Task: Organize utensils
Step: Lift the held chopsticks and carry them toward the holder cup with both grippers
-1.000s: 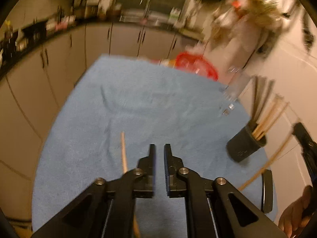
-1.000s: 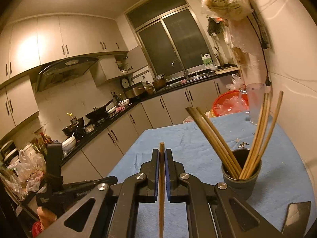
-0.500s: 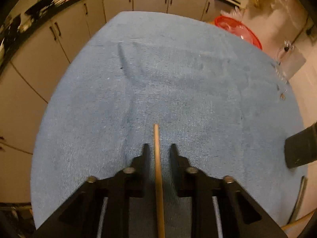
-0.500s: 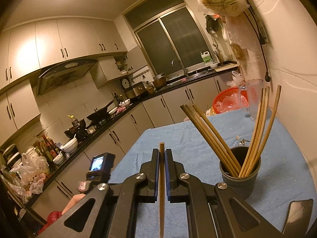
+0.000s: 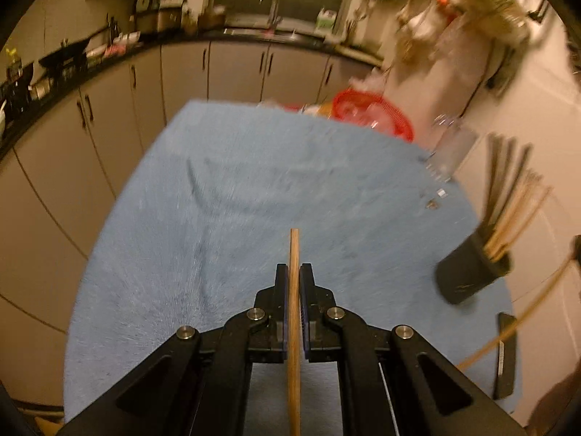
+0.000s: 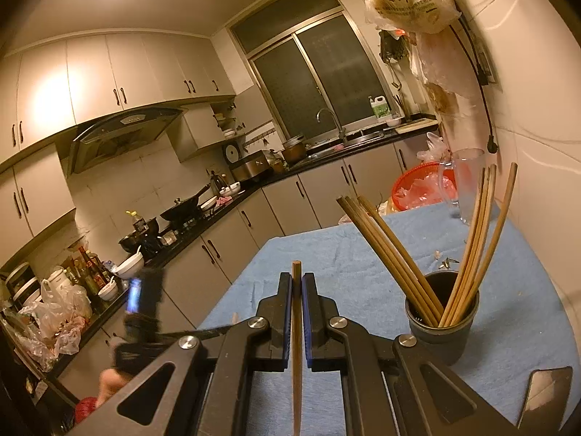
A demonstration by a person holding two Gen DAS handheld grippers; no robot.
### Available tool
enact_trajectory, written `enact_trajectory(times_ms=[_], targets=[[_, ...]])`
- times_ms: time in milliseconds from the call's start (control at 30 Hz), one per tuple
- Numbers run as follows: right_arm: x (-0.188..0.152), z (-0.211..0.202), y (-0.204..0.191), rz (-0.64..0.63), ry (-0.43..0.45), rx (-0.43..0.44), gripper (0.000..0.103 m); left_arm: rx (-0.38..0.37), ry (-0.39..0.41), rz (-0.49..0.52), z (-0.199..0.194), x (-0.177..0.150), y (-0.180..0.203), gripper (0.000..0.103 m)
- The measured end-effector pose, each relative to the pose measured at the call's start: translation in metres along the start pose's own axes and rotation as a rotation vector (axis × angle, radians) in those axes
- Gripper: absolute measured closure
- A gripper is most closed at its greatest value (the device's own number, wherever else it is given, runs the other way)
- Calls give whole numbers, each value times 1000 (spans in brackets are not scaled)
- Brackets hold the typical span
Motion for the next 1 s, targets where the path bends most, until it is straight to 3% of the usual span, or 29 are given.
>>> enact_trajectory(times_ms=[233,1000], targets=[[9,-13,-1,-11,28,-5,97,-58,91,57,-48,13,28,97],[76,-59,35,0,156,-98,97,-163,196,198,-98,67,118,97]])
Point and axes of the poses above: each gripper's, at about its wrist camera, not at the fingertips, and z roughly the way its jaws point, y to its right, x to its top, the point moved 8 cm from there along z, roughly the way its jaws point, and after that the axes turned 5 degrees about -x, right-handed, at the moved point
